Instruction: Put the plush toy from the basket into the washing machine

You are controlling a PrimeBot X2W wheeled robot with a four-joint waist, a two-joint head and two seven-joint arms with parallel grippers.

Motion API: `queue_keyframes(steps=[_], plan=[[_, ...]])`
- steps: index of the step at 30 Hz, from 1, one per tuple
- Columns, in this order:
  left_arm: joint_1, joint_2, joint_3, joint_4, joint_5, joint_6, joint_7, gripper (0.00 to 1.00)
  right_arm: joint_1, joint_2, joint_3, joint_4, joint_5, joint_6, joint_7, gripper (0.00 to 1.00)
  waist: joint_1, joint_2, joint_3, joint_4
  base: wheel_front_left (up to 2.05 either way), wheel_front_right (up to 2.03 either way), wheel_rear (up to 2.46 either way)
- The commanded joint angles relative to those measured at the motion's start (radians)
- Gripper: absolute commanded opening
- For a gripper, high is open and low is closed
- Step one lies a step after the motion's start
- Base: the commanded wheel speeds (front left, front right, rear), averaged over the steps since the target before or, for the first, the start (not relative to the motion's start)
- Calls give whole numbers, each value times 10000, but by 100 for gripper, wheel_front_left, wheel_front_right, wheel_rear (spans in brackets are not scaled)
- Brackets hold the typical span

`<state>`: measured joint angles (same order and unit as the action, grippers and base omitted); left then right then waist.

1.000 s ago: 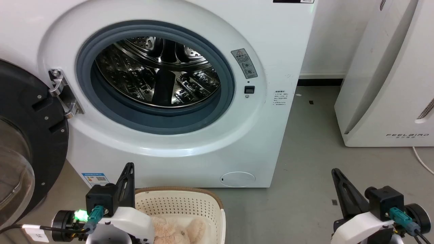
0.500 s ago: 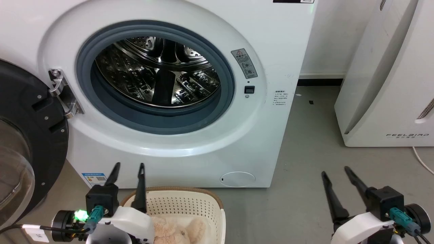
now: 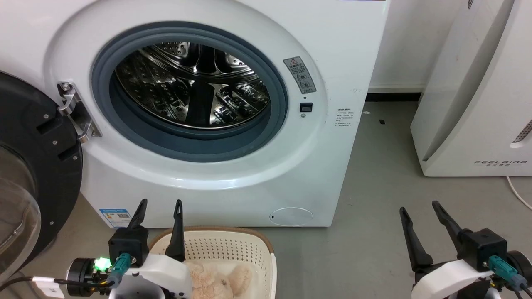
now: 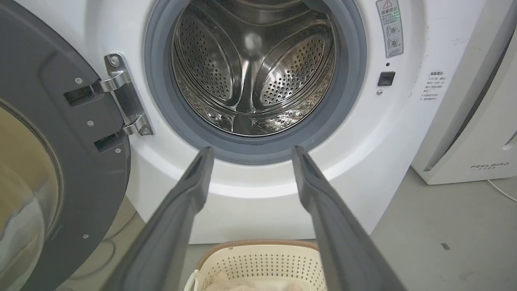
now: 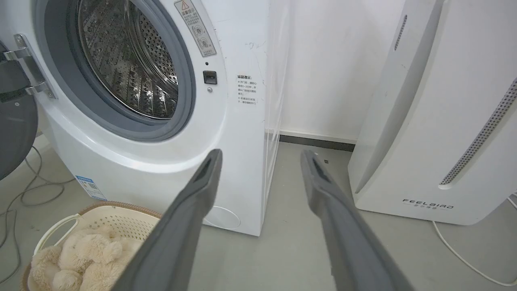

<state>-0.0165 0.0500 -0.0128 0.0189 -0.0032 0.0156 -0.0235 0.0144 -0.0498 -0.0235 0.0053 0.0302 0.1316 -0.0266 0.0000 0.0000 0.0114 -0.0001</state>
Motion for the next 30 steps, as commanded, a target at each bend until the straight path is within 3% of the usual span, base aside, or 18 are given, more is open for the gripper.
queue_keyframes(steps=[1,15,30], plan=[[-170,15,-27,95,-53,41,-120,100,-52,-1,-62,-28,115,-1,-101,100,0,0,48,0,0,0,0],[-1060,224,-427,1329,83,-145,-413,100,-352,-1,-309,-38,410,-2,-392,100,0,0,626,-60,0,0,0],[-2440,484,-1046,3980,286,-446,-645,100,-783,-2,-505,-91,714,-3,-704,100,0,0,1497,-245,0,0,0]])
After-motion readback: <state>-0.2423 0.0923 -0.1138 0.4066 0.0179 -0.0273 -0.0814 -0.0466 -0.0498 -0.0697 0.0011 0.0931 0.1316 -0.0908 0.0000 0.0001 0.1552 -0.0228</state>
